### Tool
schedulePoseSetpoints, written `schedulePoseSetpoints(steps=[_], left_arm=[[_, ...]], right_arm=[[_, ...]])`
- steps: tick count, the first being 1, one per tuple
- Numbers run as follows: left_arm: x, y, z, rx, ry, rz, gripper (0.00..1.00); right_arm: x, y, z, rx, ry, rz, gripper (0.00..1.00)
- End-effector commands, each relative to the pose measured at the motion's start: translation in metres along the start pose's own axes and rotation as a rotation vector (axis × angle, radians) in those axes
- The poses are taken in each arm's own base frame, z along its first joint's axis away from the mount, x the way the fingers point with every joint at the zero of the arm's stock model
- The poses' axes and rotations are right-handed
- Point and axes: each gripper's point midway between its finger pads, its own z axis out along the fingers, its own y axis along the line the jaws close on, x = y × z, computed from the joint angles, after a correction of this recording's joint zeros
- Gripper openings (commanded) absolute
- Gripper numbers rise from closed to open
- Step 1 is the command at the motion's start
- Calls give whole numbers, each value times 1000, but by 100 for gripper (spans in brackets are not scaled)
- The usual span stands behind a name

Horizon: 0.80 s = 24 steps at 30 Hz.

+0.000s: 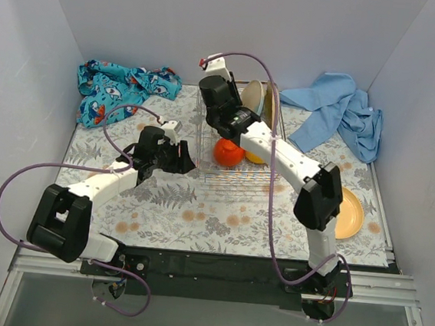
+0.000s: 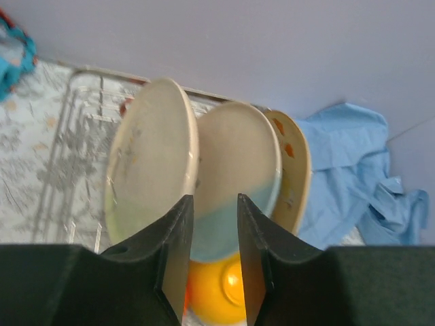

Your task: Load the mixed dishes into the dish rack

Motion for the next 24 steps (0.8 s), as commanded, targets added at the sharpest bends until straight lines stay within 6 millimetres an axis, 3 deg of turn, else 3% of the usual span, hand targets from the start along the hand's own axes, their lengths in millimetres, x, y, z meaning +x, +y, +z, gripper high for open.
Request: schedulePoseSetpoints(steps=[1,2,3,4,6,7,8,9,11,12,14,17,19,24], left_arm=[[-24,-10,-16,25,-72,19,55],[-26,-9,-18,20,-79,24,56],[-27,-8,-20,10,-74,27,56],[-29,-6,-22,0,-77,29,58],[-34,-2,-28,-26,-77,34,61],[-37,2,-30,-42,-83,29,62],[-39,6,-33,-62,-86,23,65],[-39,9,-37,-73,-83,17,67],[-43,14,-41,-92,-92,5,73],[-42,16,-44,-100,-88,-3,73],[-47,19,-47,-110,-97,-29,75],[-52,16,-53,-106,-105,-42,76],[-55,16,-55,-104,-110,-35,76],[-61,17,-59,-121,-112,-12,76]], right_arm=[[17,-55,-44,-90,113,-103,48],[29,-79,-51,-113,149,-89,53],[42,-72,-57,-251,183,-88,56],[53,-106,-62,-271,231,-64,58],[92,-116,-76,-397,336,-83,57],[96,-148,-80,-356,341,-65,59],[110,-158,-85,-356,370,-89,59],[136,-164,-92,-392,415,-187,59],[153,-188,-109,-391,411,-258,67],[183,-187,-119,-467,447,-361,67],[194,-198,-140,-515,414,-420,68],[243,-190,-180,-702,465,-520,67],[278,-194,-192,-700,553,-534,65],[315,-195,-199,-728,642,-505,58]])
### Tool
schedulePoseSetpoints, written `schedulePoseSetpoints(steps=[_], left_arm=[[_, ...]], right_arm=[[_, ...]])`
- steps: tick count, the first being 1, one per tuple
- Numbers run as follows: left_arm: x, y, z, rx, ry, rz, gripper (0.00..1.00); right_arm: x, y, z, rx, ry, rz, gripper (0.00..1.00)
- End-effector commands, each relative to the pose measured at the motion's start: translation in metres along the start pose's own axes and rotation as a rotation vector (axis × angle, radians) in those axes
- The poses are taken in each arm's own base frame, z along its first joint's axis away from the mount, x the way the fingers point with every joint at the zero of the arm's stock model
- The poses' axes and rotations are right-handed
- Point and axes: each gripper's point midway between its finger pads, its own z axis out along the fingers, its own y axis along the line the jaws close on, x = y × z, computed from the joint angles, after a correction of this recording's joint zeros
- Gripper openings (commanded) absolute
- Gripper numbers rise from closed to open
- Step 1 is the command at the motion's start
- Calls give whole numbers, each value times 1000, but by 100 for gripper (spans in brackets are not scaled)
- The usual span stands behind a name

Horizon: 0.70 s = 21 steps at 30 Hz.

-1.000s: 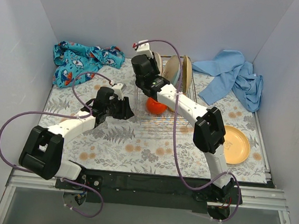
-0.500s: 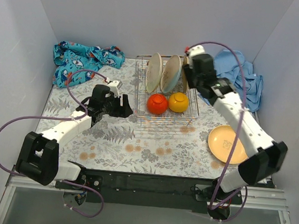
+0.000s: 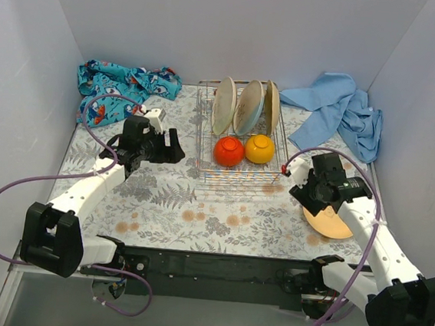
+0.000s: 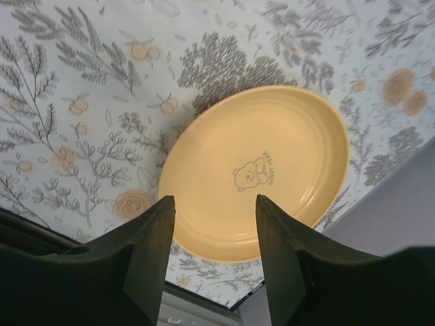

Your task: Load the mixed dishes into the dish rack

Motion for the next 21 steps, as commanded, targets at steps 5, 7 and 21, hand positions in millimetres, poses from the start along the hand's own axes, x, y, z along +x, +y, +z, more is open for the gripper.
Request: schedulePoseSetpoints(steps=[5,7,21], left_arm=[[-19,-6,-14,2,-36,31,76],[-17,-5,-14,1,-29,29,76],[-18,0,-10,-9,-13,45,76]], right_arm=[[34,25,29,-140,62,-32,55],[32,33,36,-180,42,-32,53],[46,42,66,-206,137,65,49]])
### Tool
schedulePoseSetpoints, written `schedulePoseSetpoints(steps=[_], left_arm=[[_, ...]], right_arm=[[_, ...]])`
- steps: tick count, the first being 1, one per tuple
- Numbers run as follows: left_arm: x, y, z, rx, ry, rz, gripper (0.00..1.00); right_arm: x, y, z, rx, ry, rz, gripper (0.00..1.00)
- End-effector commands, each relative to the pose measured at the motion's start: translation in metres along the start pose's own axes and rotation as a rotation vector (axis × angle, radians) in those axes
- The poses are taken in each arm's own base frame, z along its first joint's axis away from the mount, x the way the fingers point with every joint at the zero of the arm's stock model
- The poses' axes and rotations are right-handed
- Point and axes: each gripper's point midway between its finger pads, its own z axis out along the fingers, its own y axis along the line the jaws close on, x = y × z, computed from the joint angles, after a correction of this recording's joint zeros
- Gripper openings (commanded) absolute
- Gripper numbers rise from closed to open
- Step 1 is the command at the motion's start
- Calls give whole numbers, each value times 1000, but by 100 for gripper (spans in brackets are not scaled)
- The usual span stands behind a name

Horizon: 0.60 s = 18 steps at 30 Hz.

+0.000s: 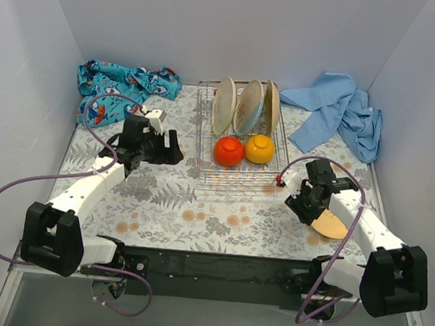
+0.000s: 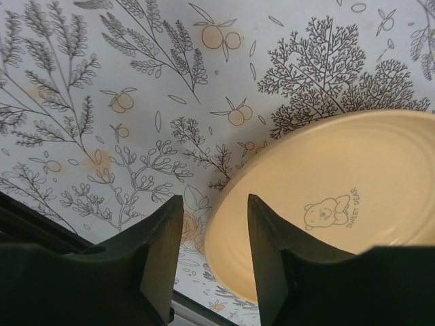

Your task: Load the mixed dishes into the dish rack

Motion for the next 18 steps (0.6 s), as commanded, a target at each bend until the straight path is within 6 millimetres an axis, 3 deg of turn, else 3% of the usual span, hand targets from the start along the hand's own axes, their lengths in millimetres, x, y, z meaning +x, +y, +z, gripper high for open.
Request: schedulePoseSetpoints(steps=[1,5,11,14,18], left_arm=[[-24,-4,-8,8,-53,21,76],[-27,-4,-7,11,-52,21,76],[-32,-3,-9,7,-63,34,76],[-33,-3,-10,9,-69,40,76],[-33,-1,-8,5,-77,39,76]], right_arm=[[12,-13,16,60,80,71,49],[19,-15,22,60,129,95,45],[24,-19,20,91,162,118,2],[21,-34,2,189,146,125,1],[-2,-78,-52,435,74,125,1]])
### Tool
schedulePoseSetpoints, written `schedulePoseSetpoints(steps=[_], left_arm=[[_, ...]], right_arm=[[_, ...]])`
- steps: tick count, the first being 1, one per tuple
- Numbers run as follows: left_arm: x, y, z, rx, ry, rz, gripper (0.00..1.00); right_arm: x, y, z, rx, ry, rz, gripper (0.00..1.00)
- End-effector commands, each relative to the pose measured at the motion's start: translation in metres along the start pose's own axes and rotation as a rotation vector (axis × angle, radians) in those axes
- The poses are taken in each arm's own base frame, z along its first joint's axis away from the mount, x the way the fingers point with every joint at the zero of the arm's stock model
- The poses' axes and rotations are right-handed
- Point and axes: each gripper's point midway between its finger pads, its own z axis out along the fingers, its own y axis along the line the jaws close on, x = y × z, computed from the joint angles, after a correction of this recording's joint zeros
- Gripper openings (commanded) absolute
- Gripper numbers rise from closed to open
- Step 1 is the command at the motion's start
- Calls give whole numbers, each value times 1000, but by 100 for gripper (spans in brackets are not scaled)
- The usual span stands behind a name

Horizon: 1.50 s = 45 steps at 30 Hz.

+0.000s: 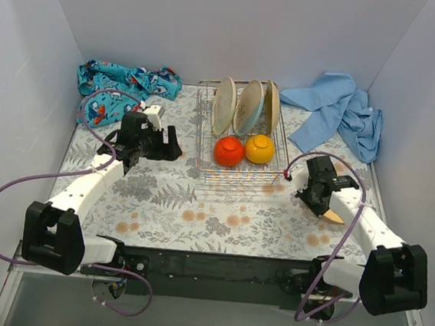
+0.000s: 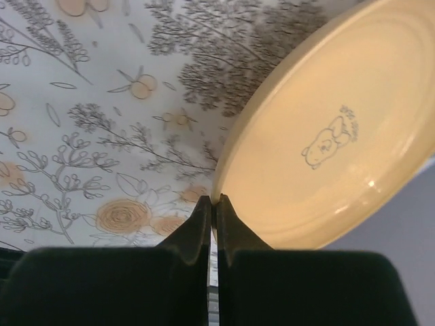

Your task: Load the mixed dishes into the dish rack

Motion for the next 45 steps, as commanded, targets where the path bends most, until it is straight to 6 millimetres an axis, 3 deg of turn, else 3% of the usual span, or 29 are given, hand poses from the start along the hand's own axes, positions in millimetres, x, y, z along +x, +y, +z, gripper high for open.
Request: schedulePoseSetpoints(steps=[1,4,7,9,11,12,13,18,20,21,24,35,41,45], left_arm=[[-19,-4,-5,10,-53,27,76],[-27,1,-2,0,-66,20,76],[-47,-11,-7,111,-52,-51,78],[-71,-19,-15,186,-83,-85,77],[-90,-42,-26,312,-113,-119,77],[-96,-47,-30,355,-122,-128,77],[-98,-58,-36,421,-116,-127,77],[-117,-76,-59,532,-158,-143,75],[-115,-75,-62,531,-157,-150,73],[-114,-75,-65,524,-164,-155,72],[-108,-71,-68,510,-169,-178,67],[-108,-76,-68,532,-168,-175,54],[-99,-74,-49,485,-140,-140,51],[-93,-70,-38,457,-119,-134,38]], right_arm=[[-43,-71,-73,294,-160,26,1],[-89,-103,-132,453,-327,-57,1],[-135,-101,-170,496,-452,-207,1],[-165,-78,-180,495,-517,-337,1],[-186,-63,-190,526,-556,-456,1],[-201,-41,-196,516,-604,-530,1],[-213,-32,-203,534,-648,-553,1],[-243,43,-203,566,-746,-897,1],[-254,61,-208,611,-812,-963,1],[-255,79,-200,619,-806,-1059,1],[-265,100,-200,603,-838,-1100,1],[-298,116,-181,586,-753,-1174,1],[-315,127,-182,587,-759,-1186,1],[-322,132,-180,591,-753,-1203,1]])
